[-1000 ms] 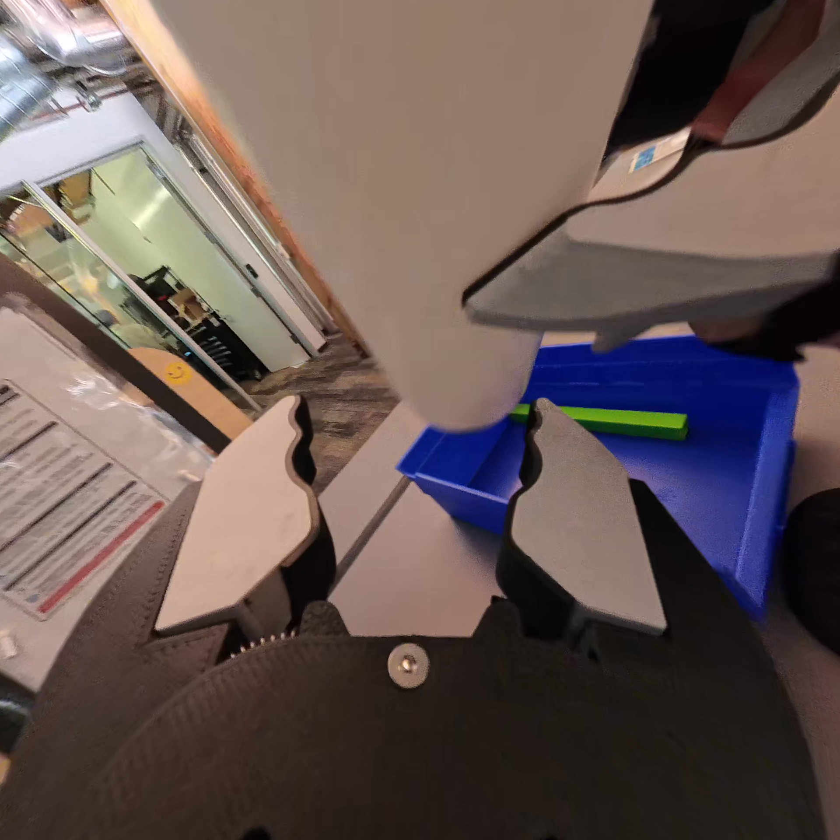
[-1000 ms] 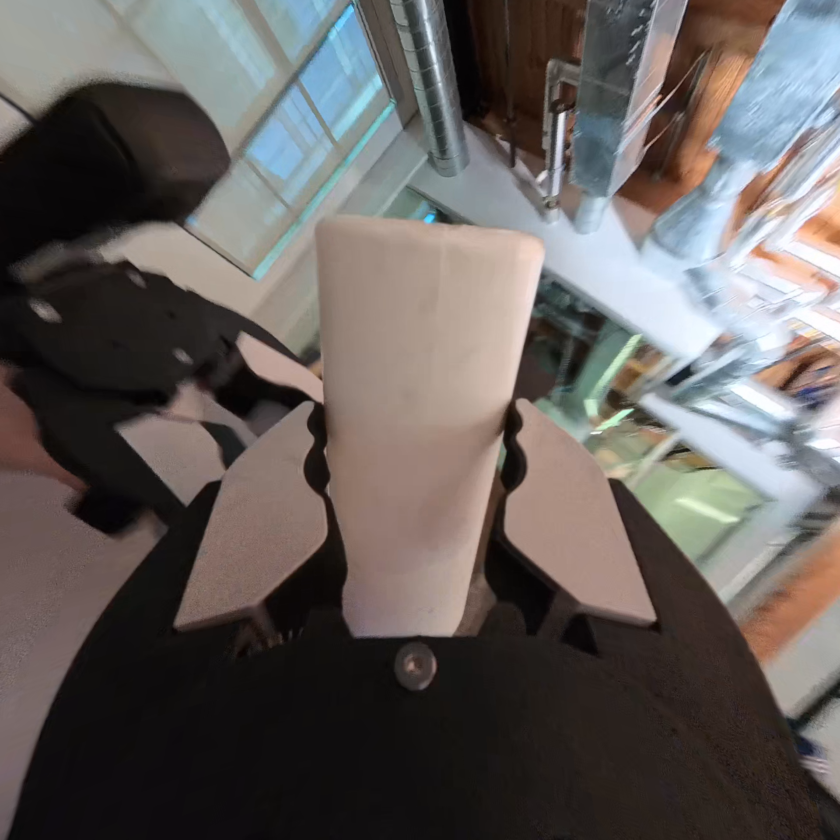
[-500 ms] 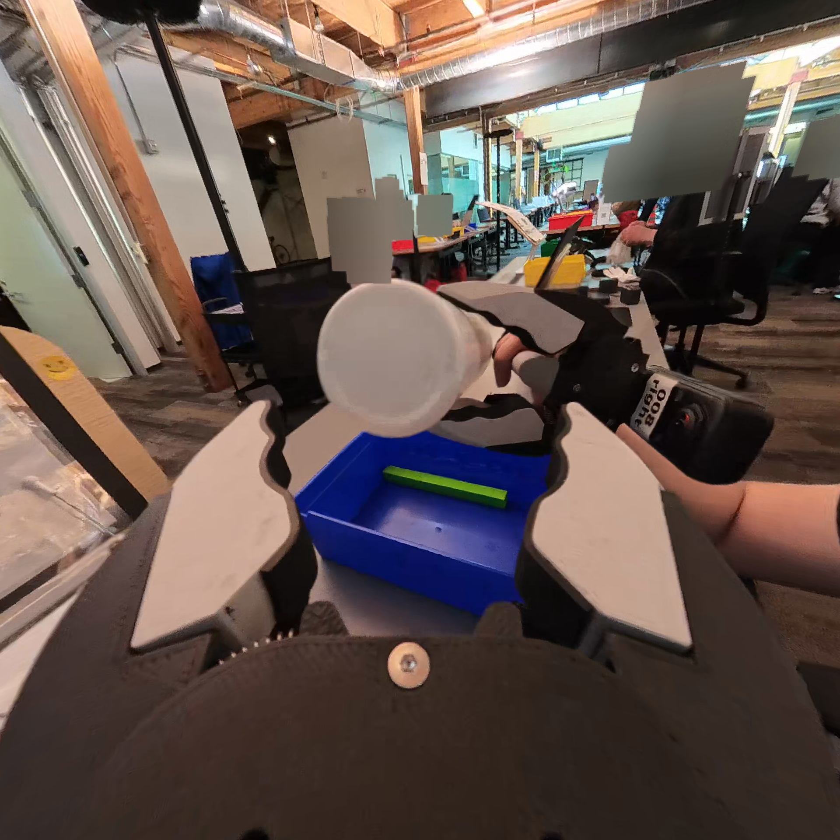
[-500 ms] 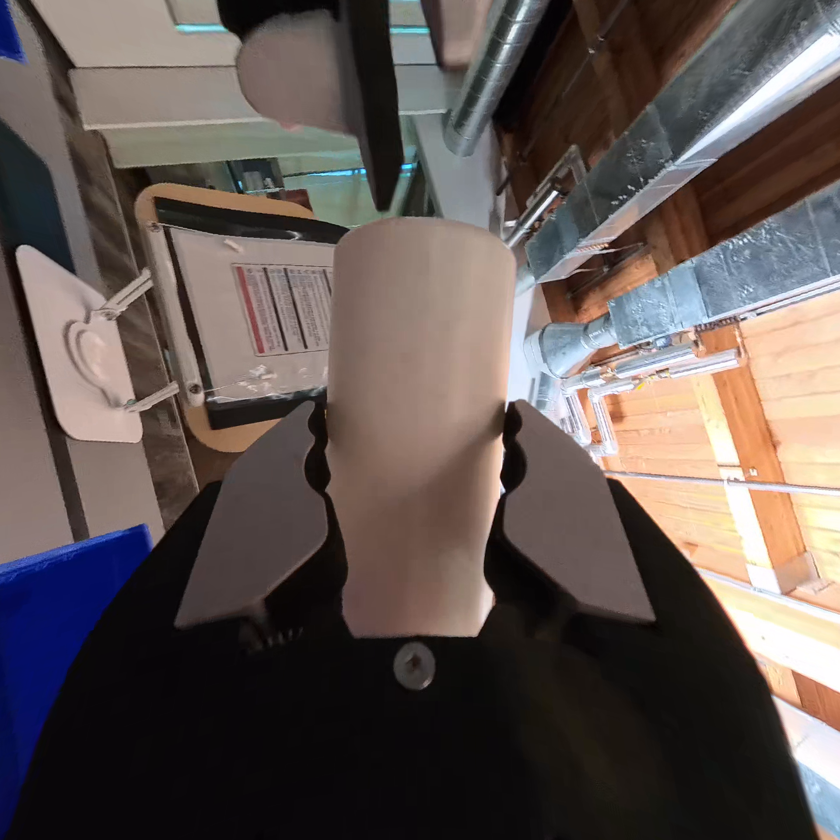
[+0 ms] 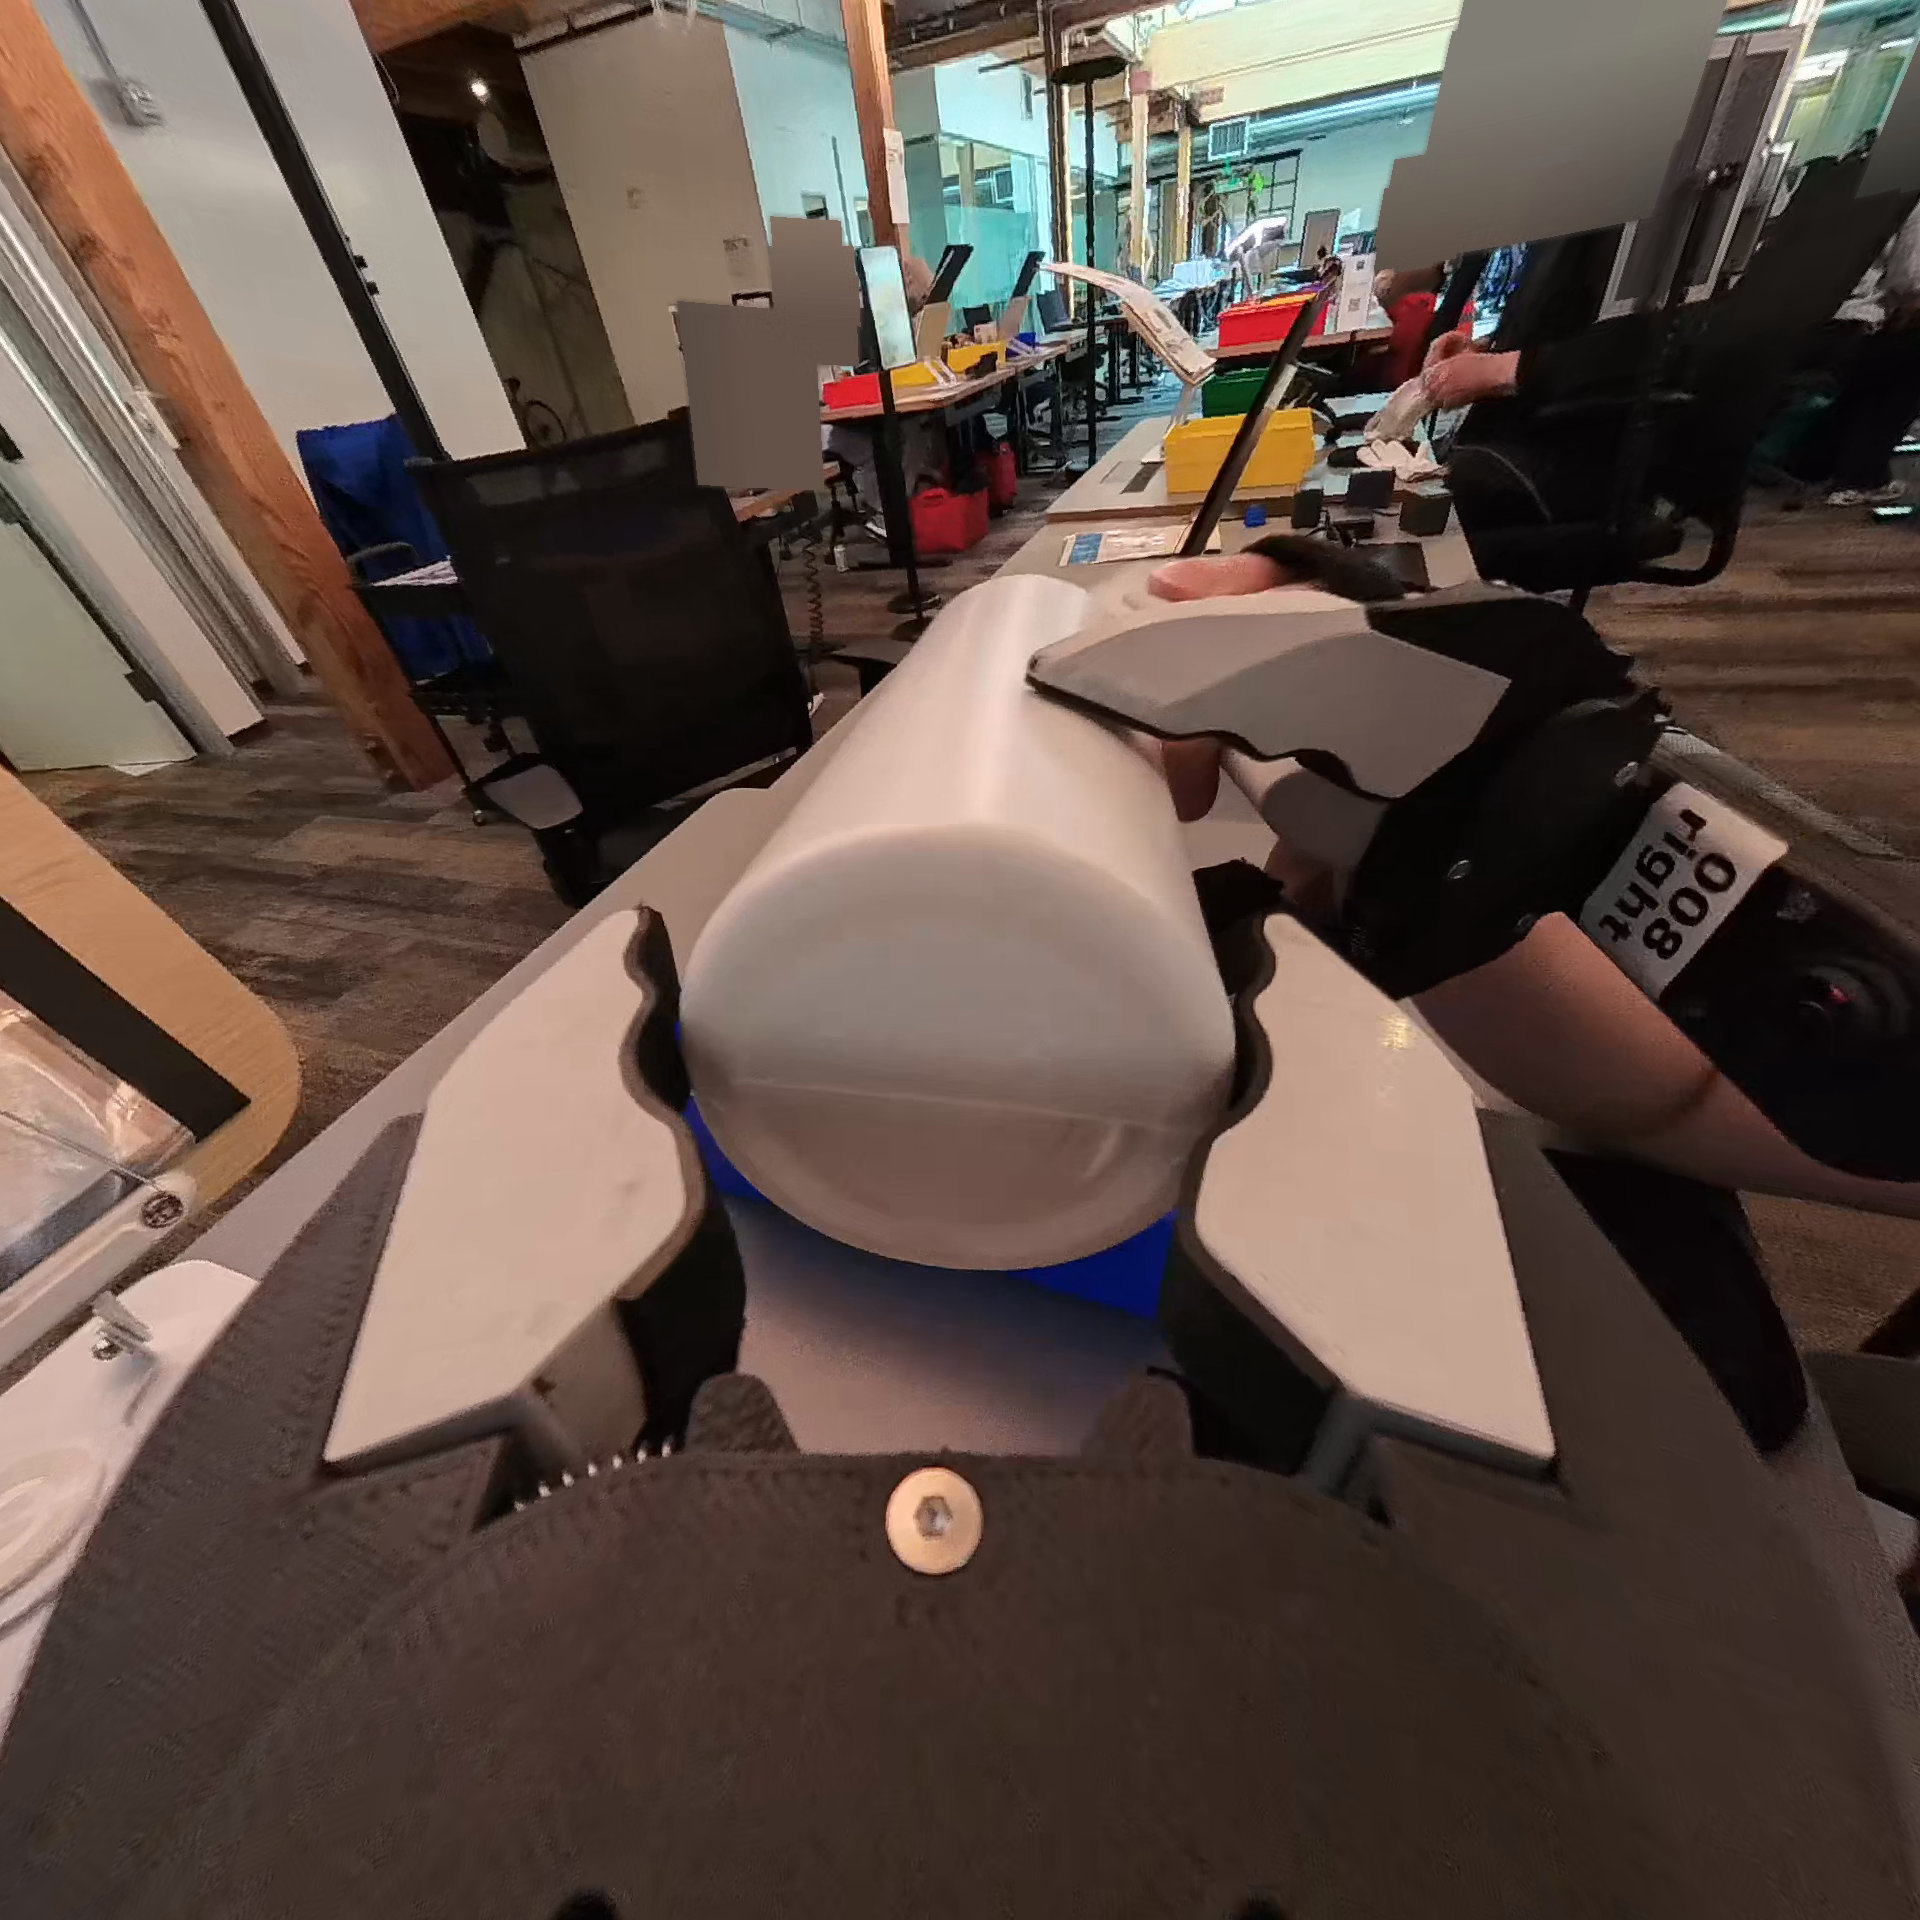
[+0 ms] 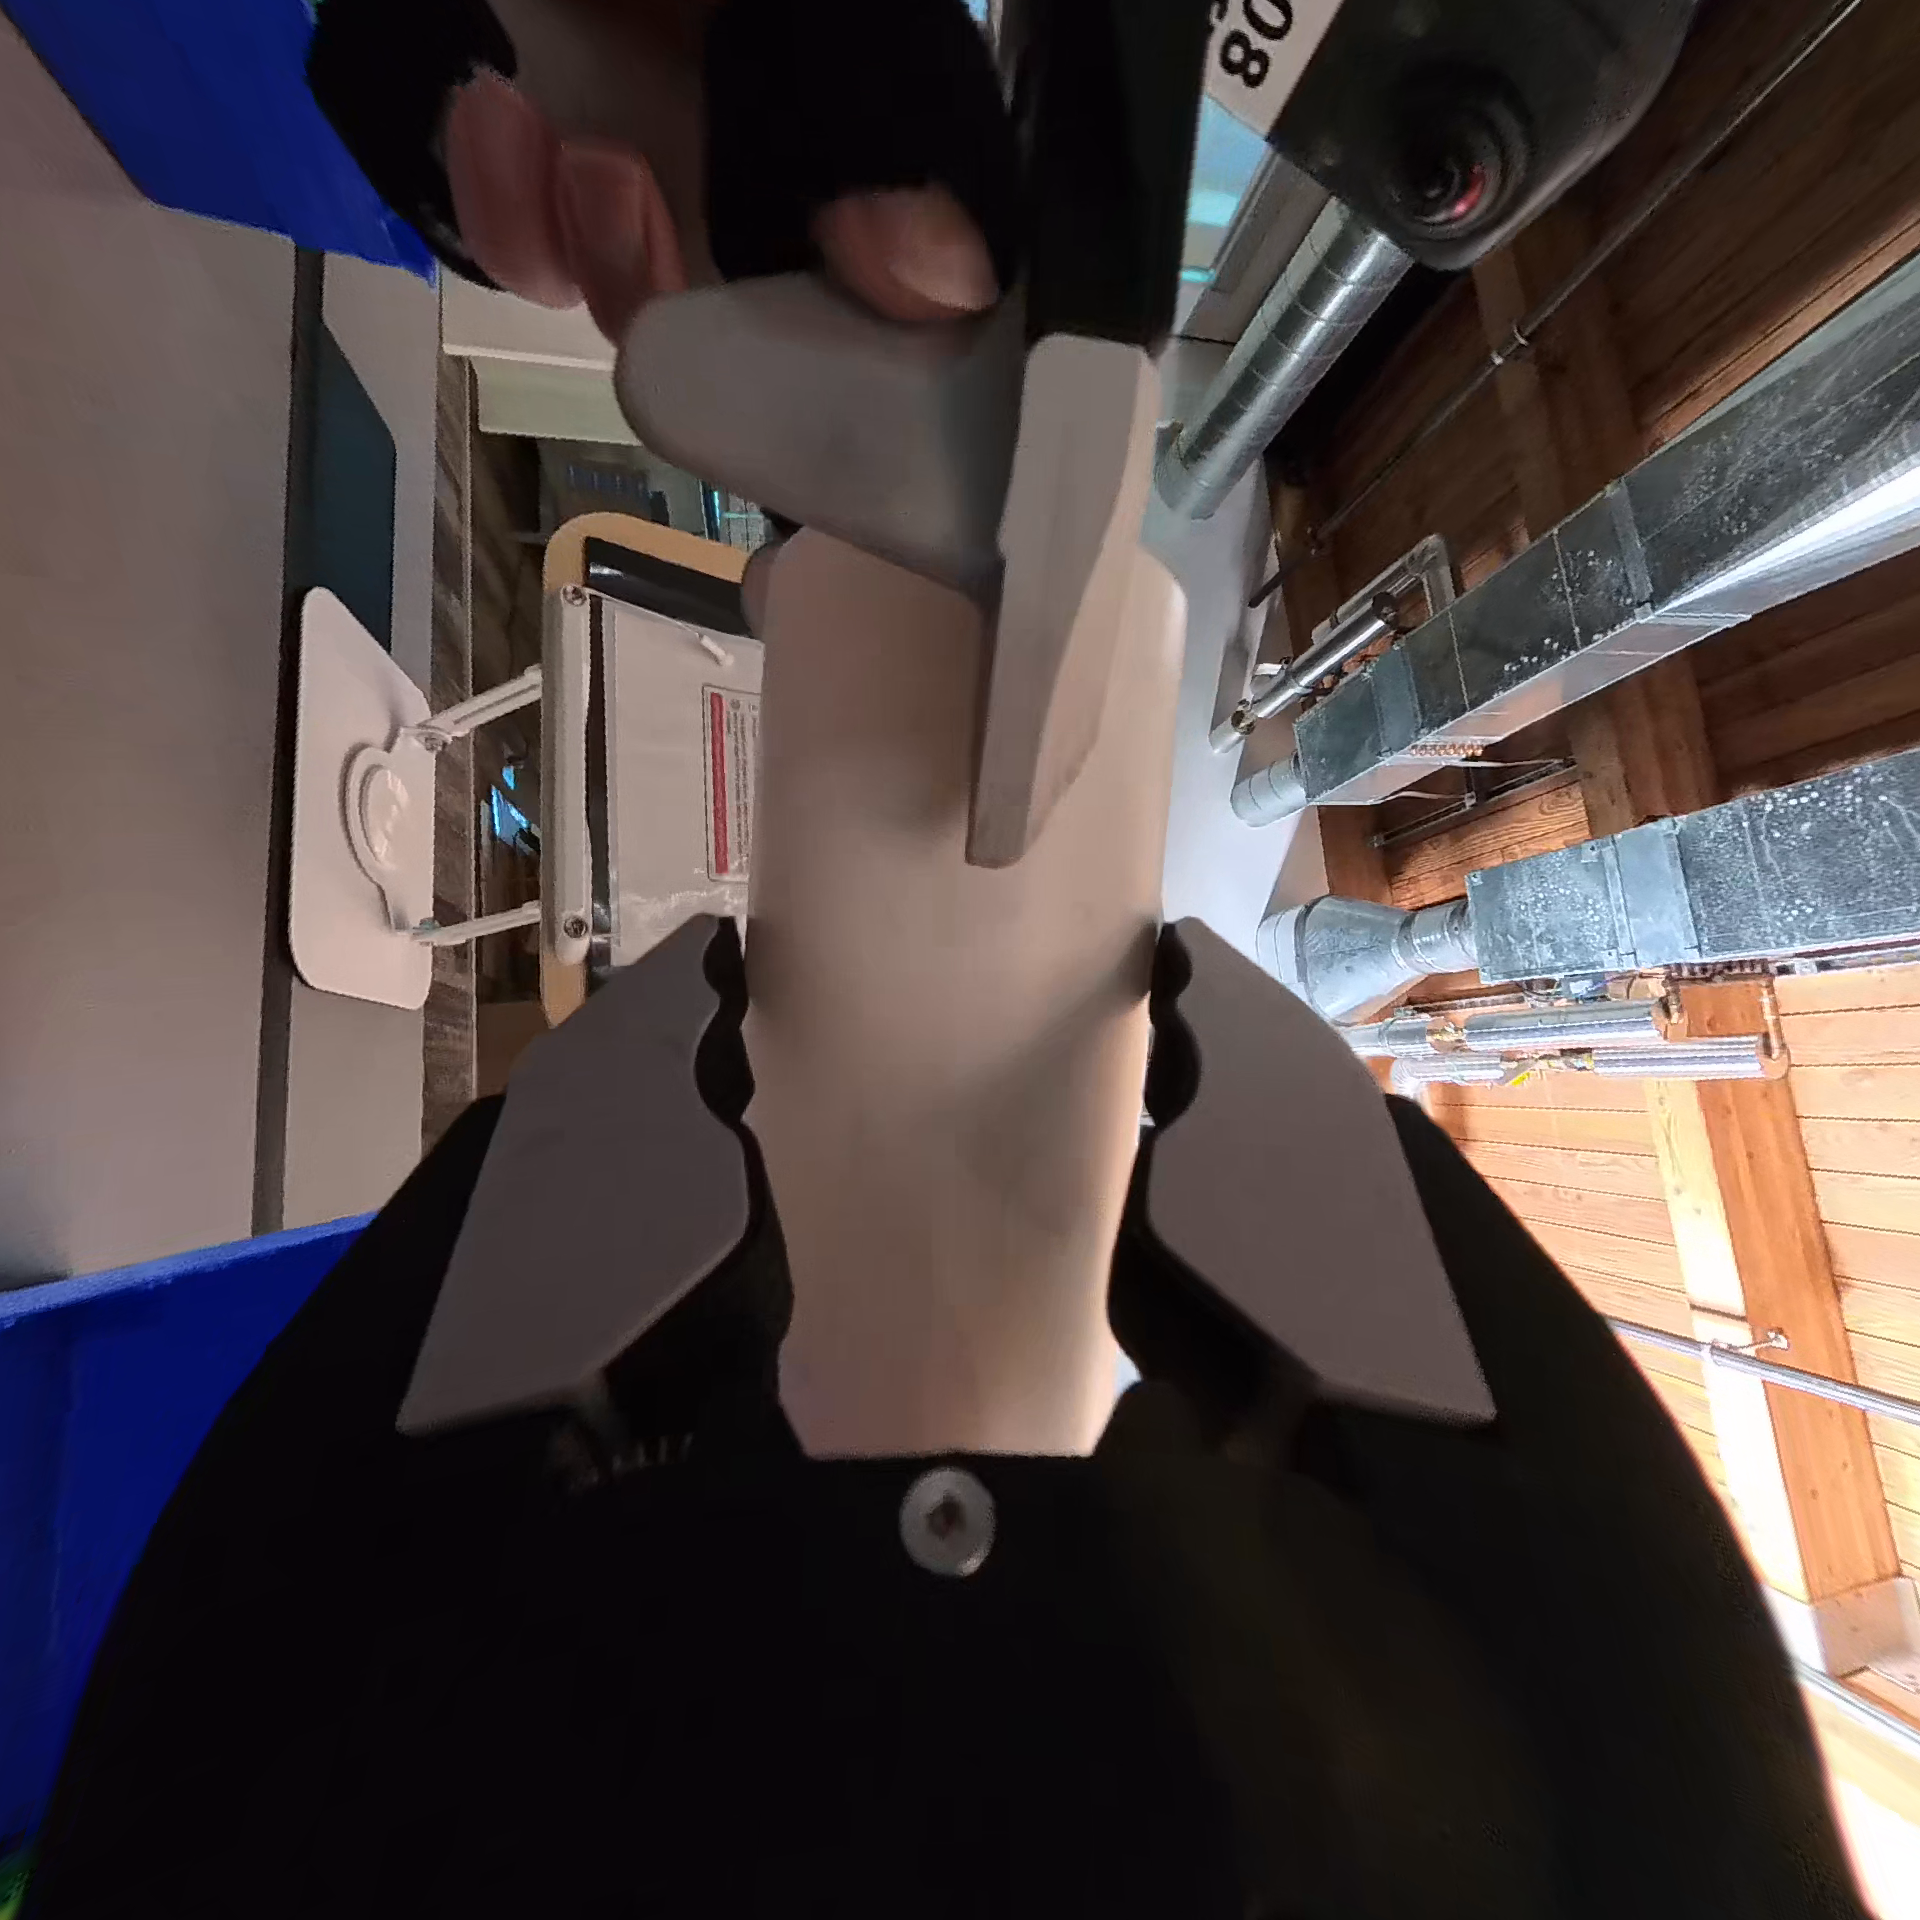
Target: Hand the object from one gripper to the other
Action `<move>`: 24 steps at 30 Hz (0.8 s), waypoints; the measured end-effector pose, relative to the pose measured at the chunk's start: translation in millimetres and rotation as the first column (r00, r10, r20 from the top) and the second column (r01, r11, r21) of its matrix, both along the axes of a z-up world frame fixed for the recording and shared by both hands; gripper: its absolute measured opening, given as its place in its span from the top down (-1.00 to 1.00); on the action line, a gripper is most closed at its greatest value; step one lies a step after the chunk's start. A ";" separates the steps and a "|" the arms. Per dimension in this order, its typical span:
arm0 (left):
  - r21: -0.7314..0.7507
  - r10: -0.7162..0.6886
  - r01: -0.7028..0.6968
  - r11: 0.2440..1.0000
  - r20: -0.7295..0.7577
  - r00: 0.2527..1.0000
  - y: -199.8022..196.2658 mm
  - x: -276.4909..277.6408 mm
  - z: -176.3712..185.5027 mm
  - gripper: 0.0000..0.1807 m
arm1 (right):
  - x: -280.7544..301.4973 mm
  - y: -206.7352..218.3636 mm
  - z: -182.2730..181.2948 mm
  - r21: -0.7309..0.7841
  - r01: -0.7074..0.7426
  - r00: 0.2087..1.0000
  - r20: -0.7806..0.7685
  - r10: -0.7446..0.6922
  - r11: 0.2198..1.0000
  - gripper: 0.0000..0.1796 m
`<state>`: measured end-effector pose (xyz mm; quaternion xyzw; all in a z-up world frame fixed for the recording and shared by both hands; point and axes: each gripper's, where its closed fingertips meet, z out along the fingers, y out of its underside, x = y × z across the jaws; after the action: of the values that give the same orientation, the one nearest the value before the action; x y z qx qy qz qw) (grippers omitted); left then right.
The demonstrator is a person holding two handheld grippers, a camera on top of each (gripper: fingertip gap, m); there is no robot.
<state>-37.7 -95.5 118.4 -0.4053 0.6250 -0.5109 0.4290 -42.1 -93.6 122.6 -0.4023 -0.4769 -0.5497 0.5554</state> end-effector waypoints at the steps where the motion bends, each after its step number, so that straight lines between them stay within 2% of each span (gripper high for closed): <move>1: -0.007 -0.001 0.001 1.000 -0.010 1.000 0.5 1.9 -0.2 -0.12 | 2.1 0.4 0.0 -0.002 0.006 1.000 -0.003 -0.006 1.000 0.15; 6: -0.105 0.045 -0.040 0.994 0.046 0.998 12.9 4.2 13.4 -0.12 | 0.1 1.7 -0.6 0.022 -0.009 1.000 0.012 0.009 1.000 0.19; 8: -0.130 0.068 -0.061 0.990 0.047 0.997 21.5 2.0 15.6 -0.11 | -0.3 4.7 -3.3 -0.003 -0.012 1.000 -0.029 0.012 1.000 0.18; 11: -0.239 0.064 -0.056 0.969 0.025 0.998 33.8 -0.2 16.4 -0.11 | -2.6 8.7 -8.3 -0.032 -0.030 0.997 -0.072 0.028 0.999 0.19; 15: -0.386 0.049 -0.049 0.921 -0.008 0.999 56.1 0.7 10.4 -0.11 | 2.8 19.2 -21.7 -0.110 0.011 0.992 -0.123 -0.025 0.994 0.23; 18: -0.352 0.039 -0.039 0.935 -0.009 0.999 57.7 1.7 7.4 -0.11 | 11.8 27.4 -28.7 -0.151 0.062 0.980 -0.177 -0.089 0.987 0.24; 21: -0.247 0.064 -0.068 0.967 -0.025 0.998 52.2 2.2 4.6 -0.11 | 22.1 30.8 -27.7 -0.148 0.126 0.968 -0.197 -0.154 0.981 0.20; 24: -0.161 0.071 -0.076 0.984 -0.040 0.997 45.9 -1.8 2.9 -0.12 | 22.5 26.4 -19.8 -0.093 0.157 0.978 -0.123 -0.168 0.983 0.21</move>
<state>-39.5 -49.7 121.3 -0.4704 0.5734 -0.5368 0.4023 -19.7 -67.2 102.8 -0.4977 -0.4273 -0.5458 0.5214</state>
